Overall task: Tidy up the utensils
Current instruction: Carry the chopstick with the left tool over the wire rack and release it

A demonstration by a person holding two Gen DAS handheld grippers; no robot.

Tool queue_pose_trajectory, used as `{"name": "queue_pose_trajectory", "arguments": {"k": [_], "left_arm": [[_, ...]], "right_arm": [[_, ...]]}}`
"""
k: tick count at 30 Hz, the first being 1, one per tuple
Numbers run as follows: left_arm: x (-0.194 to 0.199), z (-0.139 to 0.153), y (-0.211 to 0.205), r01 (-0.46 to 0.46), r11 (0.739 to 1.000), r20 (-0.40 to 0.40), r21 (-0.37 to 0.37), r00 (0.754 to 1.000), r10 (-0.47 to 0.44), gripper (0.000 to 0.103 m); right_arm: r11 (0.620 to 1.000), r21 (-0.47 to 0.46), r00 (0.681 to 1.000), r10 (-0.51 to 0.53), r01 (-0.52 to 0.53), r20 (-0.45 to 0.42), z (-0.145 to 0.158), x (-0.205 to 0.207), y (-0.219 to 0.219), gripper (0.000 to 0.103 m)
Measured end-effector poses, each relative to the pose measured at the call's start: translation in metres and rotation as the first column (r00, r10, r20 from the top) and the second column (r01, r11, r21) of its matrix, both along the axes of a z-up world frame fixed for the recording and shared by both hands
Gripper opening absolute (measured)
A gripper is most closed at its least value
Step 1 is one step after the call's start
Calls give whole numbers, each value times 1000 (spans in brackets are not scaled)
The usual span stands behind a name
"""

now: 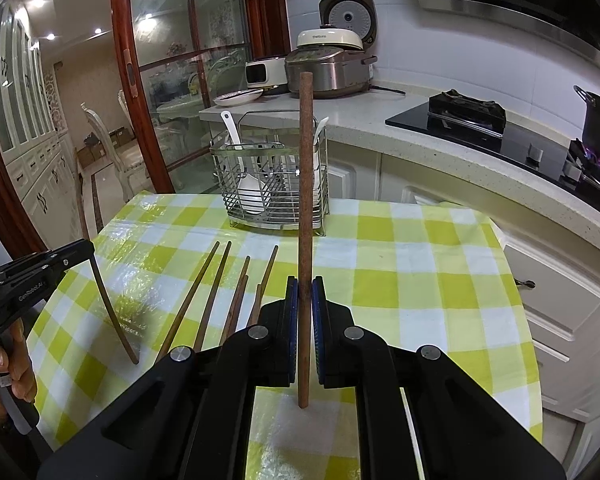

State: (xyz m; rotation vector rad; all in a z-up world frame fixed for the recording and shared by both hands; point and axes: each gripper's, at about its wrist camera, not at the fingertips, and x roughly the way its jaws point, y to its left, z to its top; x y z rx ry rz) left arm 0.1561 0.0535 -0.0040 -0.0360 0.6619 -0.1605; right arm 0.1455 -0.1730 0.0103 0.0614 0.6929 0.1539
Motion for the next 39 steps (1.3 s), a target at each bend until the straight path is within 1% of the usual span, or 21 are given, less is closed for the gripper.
{"name": "queue_pose_trajectory", "arguments": {"k": [8, 16, 23, 29, 33, 39], "left_arm": [[4, 9, -4, 10, 1000, 25, -2, 1000, -10, 7], [22, 32, -11, 36, 999, 68, 10, 997, -37, 7], [47, 63, -22, 59, 998, 131, 27, 989, -62, 7], [73, 91, -27, 72, 997, 174, 14, 982, -73, 7], [91, 118, -34, 85, 996, 221, 13, 971, -86, 7], [119, 151, -51, 115, 993, 293, -1, 950, -110, 7]], "right_arm": [[1000, 1, 1000, -8, 8, 11, 4, 2, -1, 9], [1000, -5, 1000, -12, 12, 23, 10, 9, -4, 10], [1000, -5, 999, -11, 11, 52, 28, 25, -9, 9], [1000, -4, 998, -19, 19, 65, 40, 42, -16, 9], [1000, 0, 997, -26, 26, 77, 50, 52, -21, 9], [1000, -8, 992, -29, 30, 125, 78, 70, -22, 10]]}}
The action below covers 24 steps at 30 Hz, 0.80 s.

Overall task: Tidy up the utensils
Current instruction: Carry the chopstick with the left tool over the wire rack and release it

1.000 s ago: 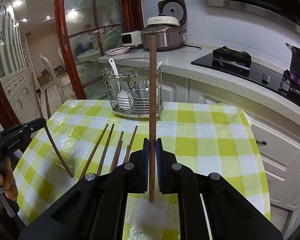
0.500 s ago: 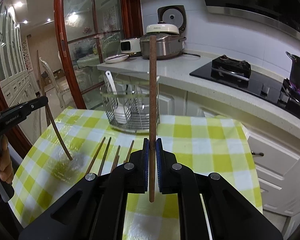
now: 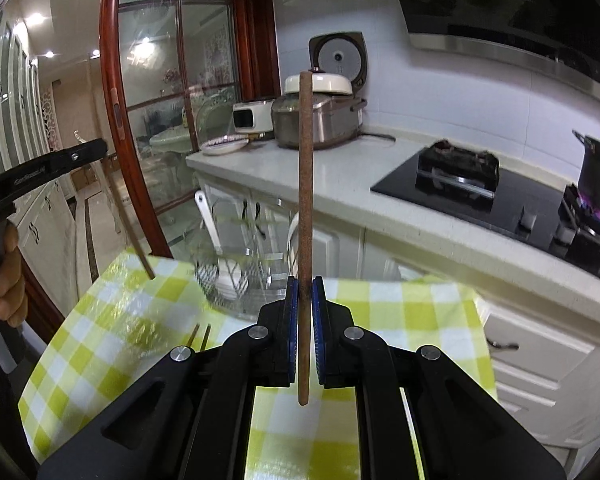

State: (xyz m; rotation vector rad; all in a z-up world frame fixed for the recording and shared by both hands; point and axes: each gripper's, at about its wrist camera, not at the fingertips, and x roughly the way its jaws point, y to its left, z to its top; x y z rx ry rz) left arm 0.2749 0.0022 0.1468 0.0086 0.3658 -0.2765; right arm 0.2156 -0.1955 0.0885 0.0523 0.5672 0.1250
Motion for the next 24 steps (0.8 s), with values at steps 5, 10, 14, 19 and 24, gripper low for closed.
{"name": "queue_pose_trajectory", "arguments": {"k": [5, 10, 14, 19, 24], "left_arm": [[28, 9, -12, 13, 999, 30, -36, 999, -12, 7], [57, 4, -19, 2, 998, 29, -61, 1000, 0, 7], [75, -11, -20, -11, 998, 0, -70, 1000, 11, 7], [94, -40, -13, -29, 996, -65, -80, 998, 24, 7], [104, -58, -7, -32, 996, -100, -79, 995, 24, 7]], "right_arm": [[1000, -10, 1000, -7, 8, 30, 17, 16, -2, 9], [1000, -11, 998, -13, 14, 58, 32, 29, -3, 10], [1000, -11, 997, -14, 15, 80, 43, 40, 0, 10], [1000, 12, 995, -18, 16, 103, 55, 54, -1, 10], [1000, 26, 993, -15, 12, 120, 63, 70, 8, 10]]}}
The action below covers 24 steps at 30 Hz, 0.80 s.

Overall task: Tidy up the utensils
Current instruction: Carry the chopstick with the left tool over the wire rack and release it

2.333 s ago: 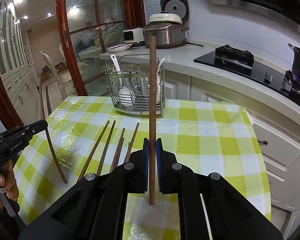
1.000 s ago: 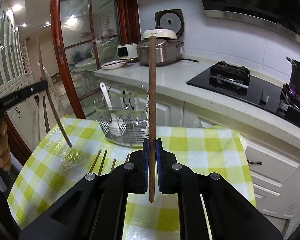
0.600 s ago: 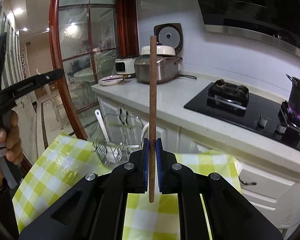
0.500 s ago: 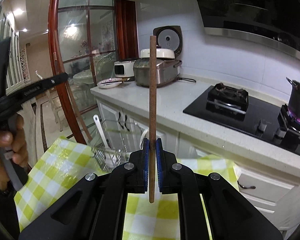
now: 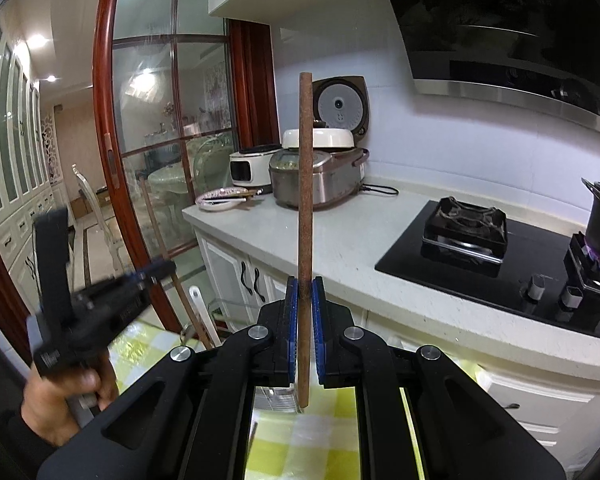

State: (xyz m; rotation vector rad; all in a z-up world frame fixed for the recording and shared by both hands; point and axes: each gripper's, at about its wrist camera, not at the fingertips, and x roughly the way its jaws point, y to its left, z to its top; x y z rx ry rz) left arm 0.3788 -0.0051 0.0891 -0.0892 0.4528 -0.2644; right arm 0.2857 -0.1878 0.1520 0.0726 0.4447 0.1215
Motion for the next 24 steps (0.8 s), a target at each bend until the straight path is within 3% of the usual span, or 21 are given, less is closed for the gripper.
{"name": "queue_pose_trajectory", "arguments": {"k": [9, 21, 24], "left_arm": [[6, -11, 3, 3, 1000, -33, 6, 999, -3, 7], [7, -24, 10, 13, 1000, -67, -6, 998, -13, 8], [6, -25, 11, 12, 1000, -72, -4, 997, -12, 12]], "right_arm": [[1000, 22, 1000, 13, -14, 11, -2, 31, 20, 10], [997, 73, 999, 3, 1, -49, -49, 69, 20, 10], [997, 78, 997, 6, 0, -73, -63, 77, 20, 10]]}}
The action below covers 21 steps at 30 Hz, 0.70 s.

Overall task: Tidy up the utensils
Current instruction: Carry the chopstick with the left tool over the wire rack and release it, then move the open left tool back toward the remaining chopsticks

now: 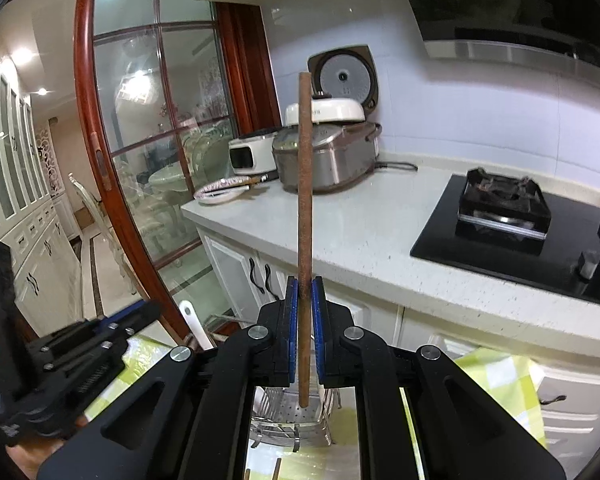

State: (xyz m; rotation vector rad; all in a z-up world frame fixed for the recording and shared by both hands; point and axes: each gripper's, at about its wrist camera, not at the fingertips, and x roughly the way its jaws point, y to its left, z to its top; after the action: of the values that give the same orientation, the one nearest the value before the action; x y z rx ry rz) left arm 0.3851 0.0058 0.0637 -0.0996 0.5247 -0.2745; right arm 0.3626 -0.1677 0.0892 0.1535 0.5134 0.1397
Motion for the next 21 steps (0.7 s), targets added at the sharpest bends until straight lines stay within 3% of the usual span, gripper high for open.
{"name": "queue_pose_trajectory", "arguments": {"k": [2, 4, 12, 13, 17, 21], "left_arm": [[-2, 0, 1, 0, 1000, 2, -4, 1000, 0, 27], [-4, 2, 3, -3, 1000, 10, -7, 1000, 3, 35], [-17, 3, 12, -19, 1000, 14, -13, 1000, 19, 41], [-20, 3, 14, -22, 1000, 14, -18, 1000, 22, 41], [-34, 3, 21, -29, 999, 17, -21, 999, 30, 41], [-51, -1, 30, -42, 999, 15, -24, 999, 42, 43]], "right_arm": [[1000, -4, 1000, 3, -3, -20, -9, 4, 1, 10], [1000, -6, 999, 3, -4, -42, -18, 7, 2, 10], [999, -35, 994, -34, 30, -99, -40, 6, -4, 12], [999, -38, 994, -40, 37, -105, -42, 5, -6, 16], [995, -61, 994, -80, 75, -76, -45, -8, -15, 55], [993, -55, 991, -106, 102, -78, -50, -24, -30, 57]]}}
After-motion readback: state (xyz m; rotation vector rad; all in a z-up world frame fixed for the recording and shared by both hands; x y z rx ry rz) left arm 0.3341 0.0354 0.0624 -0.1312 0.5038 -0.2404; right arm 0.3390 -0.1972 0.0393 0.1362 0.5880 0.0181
